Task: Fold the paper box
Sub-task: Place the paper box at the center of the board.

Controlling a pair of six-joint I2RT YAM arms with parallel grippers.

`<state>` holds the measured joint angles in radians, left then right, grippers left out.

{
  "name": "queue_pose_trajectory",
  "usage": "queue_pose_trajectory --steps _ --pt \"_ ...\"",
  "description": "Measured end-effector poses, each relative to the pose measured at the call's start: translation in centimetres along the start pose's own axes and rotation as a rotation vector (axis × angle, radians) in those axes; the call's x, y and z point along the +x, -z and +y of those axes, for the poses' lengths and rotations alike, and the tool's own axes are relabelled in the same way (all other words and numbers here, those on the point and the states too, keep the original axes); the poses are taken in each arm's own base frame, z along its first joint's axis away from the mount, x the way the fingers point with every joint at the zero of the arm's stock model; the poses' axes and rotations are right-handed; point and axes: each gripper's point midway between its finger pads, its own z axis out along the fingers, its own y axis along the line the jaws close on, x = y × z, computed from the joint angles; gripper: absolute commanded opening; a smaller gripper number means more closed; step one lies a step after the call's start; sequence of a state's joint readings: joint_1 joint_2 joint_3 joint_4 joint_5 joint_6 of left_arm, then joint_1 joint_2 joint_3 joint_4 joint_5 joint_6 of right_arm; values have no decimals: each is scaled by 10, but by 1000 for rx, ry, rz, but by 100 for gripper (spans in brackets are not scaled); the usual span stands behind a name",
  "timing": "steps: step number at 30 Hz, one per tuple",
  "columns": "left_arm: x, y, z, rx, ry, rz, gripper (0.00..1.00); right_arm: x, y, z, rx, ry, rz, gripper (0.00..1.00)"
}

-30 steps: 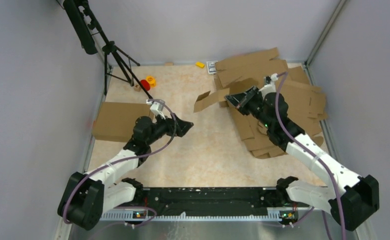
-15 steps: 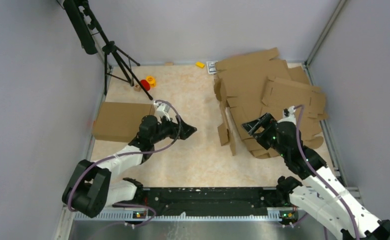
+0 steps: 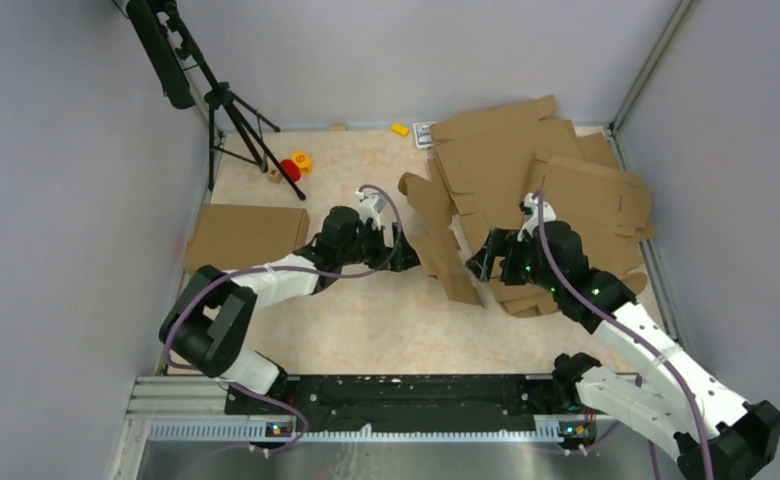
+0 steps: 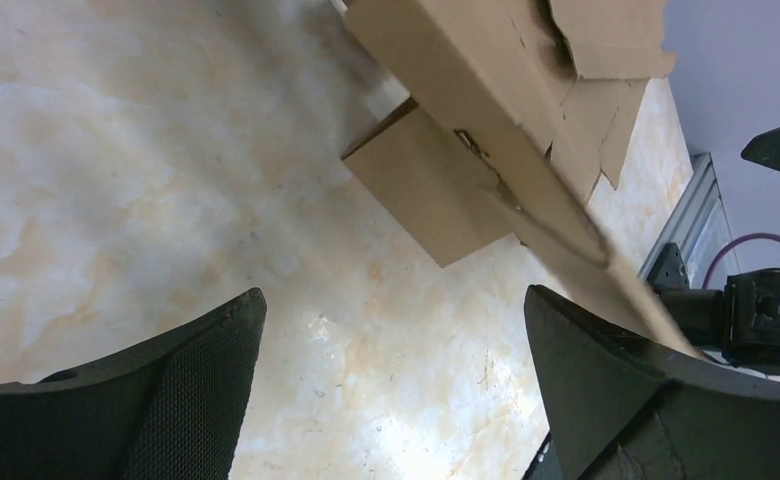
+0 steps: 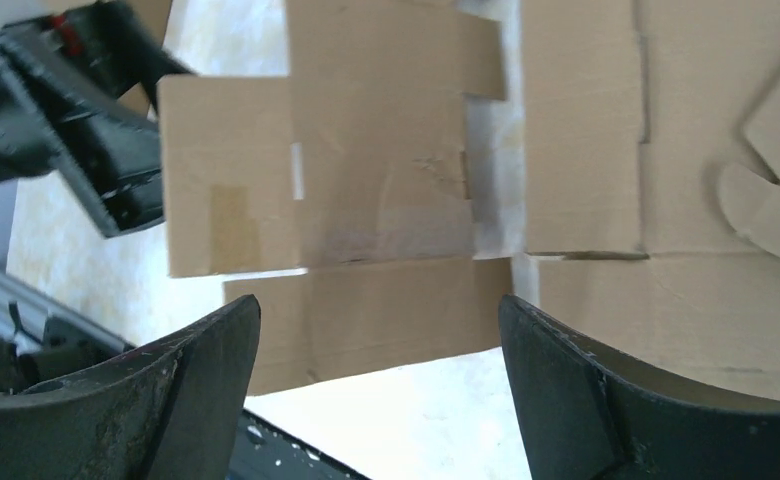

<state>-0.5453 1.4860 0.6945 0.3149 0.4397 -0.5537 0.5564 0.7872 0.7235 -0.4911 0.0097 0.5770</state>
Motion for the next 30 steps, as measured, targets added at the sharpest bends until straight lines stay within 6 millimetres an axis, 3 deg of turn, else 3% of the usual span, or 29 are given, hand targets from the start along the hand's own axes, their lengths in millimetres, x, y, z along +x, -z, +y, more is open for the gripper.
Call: queue_pose_trajectory --steps 7,12,20,26,28,30 --pt "12 -7 2 5 16 47 99 17 -17 11 -102 87 74 81" --pt "9 -8 0 8 16 49 99 29 -27 -13 -10 84 68 55" --pt "0 -12 -3 11 27 40 99 36 -50 -46 137 81 45 41" --pt "-1 -21 -3 7 40 56 99 58 -77 -68 217 85 103 16" --pt "-4 -25 -7 9 37 59 99 63 -89 -70 224 85 119 4" --pt "-10 -32 -17 26 25 57 99 71 -99 -71 221 83 150 0"
